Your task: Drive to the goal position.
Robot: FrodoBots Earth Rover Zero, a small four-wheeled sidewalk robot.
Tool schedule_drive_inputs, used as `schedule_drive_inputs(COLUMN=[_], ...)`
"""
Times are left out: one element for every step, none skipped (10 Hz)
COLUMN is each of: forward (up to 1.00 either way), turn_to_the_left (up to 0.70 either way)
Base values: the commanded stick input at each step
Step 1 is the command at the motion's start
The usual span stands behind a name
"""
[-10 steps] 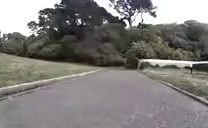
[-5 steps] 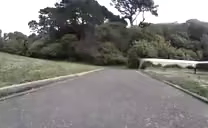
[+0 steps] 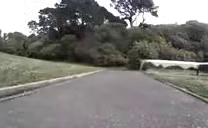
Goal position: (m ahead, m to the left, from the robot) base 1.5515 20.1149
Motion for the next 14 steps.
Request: schedule_drive_inputs(forward=[0.70,0.70,0.70,0.70,0.70,0.70,0.70,0.70,0.70,0.70,0.70,0.70,0.70,0.70], turn_to_the_left=[0.00,0.00,0.00,-0.20,-0.30,-0.33,-0.30,0.00,0.00,0.00,0.00,0.00,0.00,0.00])
